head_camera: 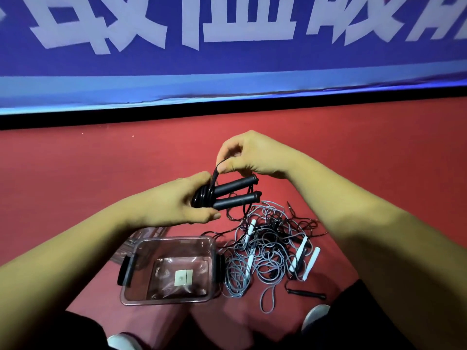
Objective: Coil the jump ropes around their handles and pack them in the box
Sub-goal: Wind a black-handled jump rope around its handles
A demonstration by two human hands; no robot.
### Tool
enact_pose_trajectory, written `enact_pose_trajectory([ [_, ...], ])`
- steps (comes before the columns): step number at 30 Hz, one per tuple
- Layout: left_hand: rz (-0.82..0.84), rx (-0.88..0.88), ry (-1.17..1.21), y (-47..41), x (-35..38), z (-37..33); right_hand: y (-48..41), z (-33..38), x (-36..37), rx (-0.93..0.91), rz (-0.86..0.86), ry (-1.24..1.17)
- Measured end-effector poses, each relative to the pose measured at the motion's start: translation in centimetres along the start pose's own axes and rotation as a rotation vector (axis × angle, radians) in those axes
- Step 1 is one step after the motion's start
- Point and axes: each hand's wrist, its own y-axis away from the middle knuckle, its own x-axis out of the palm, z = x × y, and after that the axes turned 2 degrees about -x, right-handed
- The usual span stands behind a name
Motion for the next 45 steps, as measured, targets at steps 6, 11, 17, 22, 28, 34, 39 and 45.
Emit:
enact_pose_trajectory([
  [6, -0.123, 0.061, 0.318, 1.1, 0.1, -2.1, -0.7, -3.1, 1.5, 0.176, 0.027, -0.347],
  [11, -0.248, 0.036, 0.57, 1.0, -1.1, -1.8, -0.4, -3.1, 2.9, 0.216, 0.079, -0.363],
  [17, -0.345, -0.074, 0.647, 0.6, -2.3, -0.2, -0.8, -2.8, 3.7, 0.23, 0.066, -0.307],
  [22, -0.594, -0.147, 0.701, 0.2, -4.2, 1.3, -0.1, -2.8, 4.0, 0.236, 0.082, -0.044],
  [28, -0.633, -0.263, -0.167, -0.2, -4.8, 3.8, 0.3, 2.3, 4.6, -0.041, 0.091, 0.578],
  [34, -0.547, -0.251, -0.367, -1.9, -2.1, 4.3, 1.5, 4.2, 5.7, -0.156, -0.02, 0.909],
  [39, -0.324, -0.212, -0.432, -2.4, -0.4, 3.3, 1.3, 4.4, 3.8, -0.121, -0.107, 0.931],
  [45, -0.11, -0.118, -0.308, -2.1, 1.4, 0.5, 0.6, 2.8, 2.1, -0.14, -0.135, 0.857],
])
